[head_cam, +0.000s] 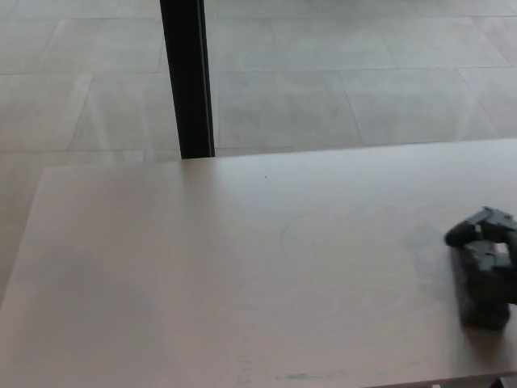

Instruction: The robot uses its right hand to hold the eraser kept in the middle of the desk and use it to wipe the desk by swiping its surface twice

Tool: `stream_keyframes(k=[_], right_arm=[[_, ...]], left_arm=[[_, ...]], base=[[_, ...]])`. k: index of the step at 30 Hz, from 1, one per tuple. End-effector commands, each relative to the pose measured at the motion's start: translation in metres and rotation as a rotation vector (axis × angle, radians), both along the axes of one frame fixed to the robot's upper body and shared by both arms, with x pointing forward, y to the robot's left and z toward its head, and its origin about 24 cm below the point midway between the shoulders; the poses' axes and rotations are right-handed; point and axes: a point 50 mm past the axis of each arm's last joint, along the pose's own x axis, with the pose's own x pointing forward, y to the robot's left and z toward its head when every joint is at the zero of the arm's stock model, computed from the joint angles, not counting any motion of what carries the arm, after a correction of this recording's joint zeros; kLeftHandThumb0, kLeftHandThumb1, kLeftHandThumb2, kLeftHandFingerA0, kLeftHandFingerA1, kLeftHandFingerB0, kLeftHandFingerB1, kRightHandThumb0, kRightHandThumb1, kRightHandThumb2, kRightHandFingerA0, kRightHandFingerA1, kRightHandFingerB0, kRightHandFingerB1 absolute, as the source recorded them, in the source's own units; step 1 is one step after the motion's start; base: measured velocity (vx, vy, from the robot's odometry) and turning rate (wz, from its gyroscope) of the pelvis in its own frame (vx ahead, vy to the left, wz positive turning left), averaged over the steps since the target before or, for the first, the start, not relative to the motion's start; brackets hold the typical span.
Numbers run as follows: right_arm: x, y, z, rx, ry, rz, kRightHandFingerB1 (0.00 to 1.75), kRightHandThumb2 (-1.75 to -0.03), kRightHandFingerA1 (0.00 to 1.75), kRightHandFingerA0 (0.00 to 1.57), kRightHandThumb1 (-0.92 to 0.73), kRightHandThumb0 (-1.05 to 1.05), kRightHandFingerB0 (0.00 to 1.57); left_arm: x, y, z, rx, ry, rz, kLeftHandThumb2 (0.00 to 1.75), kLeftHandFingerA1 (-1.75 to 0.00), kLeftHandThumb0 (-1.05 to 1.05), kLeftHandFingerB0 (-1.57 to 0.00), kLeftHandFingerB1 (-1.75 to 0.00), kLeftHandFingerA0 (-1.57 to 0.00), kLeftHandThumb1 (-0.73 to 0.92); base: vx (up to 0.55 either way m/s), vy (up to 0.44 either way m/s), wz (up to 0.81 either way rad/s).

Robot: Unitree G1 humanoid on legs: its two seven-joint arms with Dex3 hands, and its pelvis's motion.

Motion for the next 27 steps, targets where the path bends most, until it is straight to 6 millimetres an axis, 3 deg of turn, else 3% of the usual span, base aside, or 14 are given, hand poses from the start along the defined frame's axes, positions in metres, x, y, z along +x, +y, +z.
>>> stream_keyframes(k=[1,4,7,10,12,15,16,17,19,20,21,22,25,27], right_arm=[[-0.017,-0.040,-0.004,-0.001,0.033,-0.101,1.65,-0.98,1.75,0.93,-0.56,-0.20,0.70],[-0.027,-0.064,-0.007,0.090,0.029,-0.214,1.63,-1.08,1.75,0.96,-0.47,-0.20,0.73],[-0.033,-0.073,-0.009,0.085,0.027,-0.247,1.63,-1.01,1.75,0.97,-0.53,-0.18,0.72],[-0.041,-0.078,-0.017,0.134,0.023,-0.280,1.61,-1.12,1.75,0.98,-0.51,-0.18,0.77],[-0.041,-0.074,-0.022,0.119,0.043,-0.300,1.61,-1.05,1.75,0.94,-0.51,-0.19,0.74],[-0.035,-0.054,-0.030,0.176,0.048,-0.273,1.61,-0.97,1.75,0.94,-0.50,-0.18,0.73],[-0.033,-0.048,-0.031,0.183,0.047,-0.261,1.65,-0.99,1.75,0.94,-0.50,-0.18,0.73],[-0.030,-0.039,-0.031,0.190,0.046,-0.228,1.63,-0.99,1.75,0.93,-0.52,-0.17,0.74],[-0.025,-0.025,-0.032,0.159,0.060,-0.182,1.60,-0.97,1.75,0.91,-0.54,-0.19,0.73],[-0.017,-0.004,-0.034,0.157,0.063,-0.115,1.62,-0.90,1.75,0.90,-0.58,-0.19,0.69],[-0.018,-0.003,-0.034,0.157,0.063,-0.116,1.62,-0.90,1.75,0.90,-0.58,-0.19,0.69],[-0.011,0.017,-0.035,0.122,0.082,-0.060,1.61,-0.75,1.75,0.88,-0.62,-0.23,0.66],[-0.003,0.052,-0.034,0.119,0.055,0.075,1.68,-0.87,1.75,0.90,-0.56,-0.22,0.69],[0.000,0.069,-0.032,0.127,0.045,0.116,1.65,-0.84,1.75,0.91,-0.57,-0.22,0.71]], left_arm=[[-0.006,0.006,-0.001,-0.001,0.011,0.025,0.89,-0.83,-0.51,-0.58,-0.70,-0.81,0.47],[-0.007,0.007,0.000,0.001,0.004,0.023,0.89,-0.83,-0.46,-0.60,-0.71,-0.79,0.48],[-0.008,0.007,0.000,0.004,0.003,0.023,0.89,-0.83,-0.49,-0.60,-0.71,-0.80,0.47],[-0.009,0.007,-0.001,0.000,0.006,0.034,0.89,-0.84,-0.47,-0.60,-0.71,-0.80,0.48],[-0.009,0.007,-0.001,-0.007,0.003,0.033,0.89,-0.84,-0.50,-0.60,-0.72,-0.80,0.47],[-0.006,0.006,-0.001,-0.022,-0.017,0.049,0.89,-0.85,-0.45,-0.62,-0.73,-0.79,0.46],[-0.006,0.006,0.000,-0.017,-0.018,0.043,0.58,-0.84,-0.41,-0.66,-0.69,-0.81,0.62],[-0.005,0.005,0.000,-0.004,-0.012,0.029,0.90,-0.85,-0.49,-0.63,-0.73,-0.80,0.47],[-0.004,0.005,0.000,0.003,0.001,0.020,0.90,-0.85,-0.48,-0.63,-0.73,-0.80,0.47],[-0.004,0.005,0.000,-0.007,-0.009,0.020,0.91,-0.84,-0.46,-0.59,-0.72,-0.79,0.48],[-0.004,0.006,0.001,-0.006,-0.009,0.019,0.91,-0.84,-0.46,-0.59,-0.72,-0.79,0.48],[-0.004,0.006,0.001,-0.006,-0.010,0.013,0.89,-0.83,-0.48,-0.60,-0.72,-0.78,0.47],[-0.002,0.004,0.000,-0.005,-0.007,0.020,0.89,-0.84,-0.48,-0.60,-0.71,-0.79,0.47],[-0.001,0.004,0.000,-0.012,-0.015,0.025,0.89,-0.84,-0.47,-0.59,-0.71,-0.79,0.47]], base=[[0.00,0.000,0.00],[0.00,0.000,0.00],[0.00,0.000,0.00],[0.00,0.000,0.00],[0.00,0.000,0.00],[0.00,0.000,0.00],[0.00,0.000,0.00],[0.00,0.000,0.00],[0.00,0.000,0.00],[0.00,0.000,0.00],[0.00,0.000,0.00],[0.00,0.000,0.00],[0.00,0.000,0.00],[0.00,0.000,0.00]])
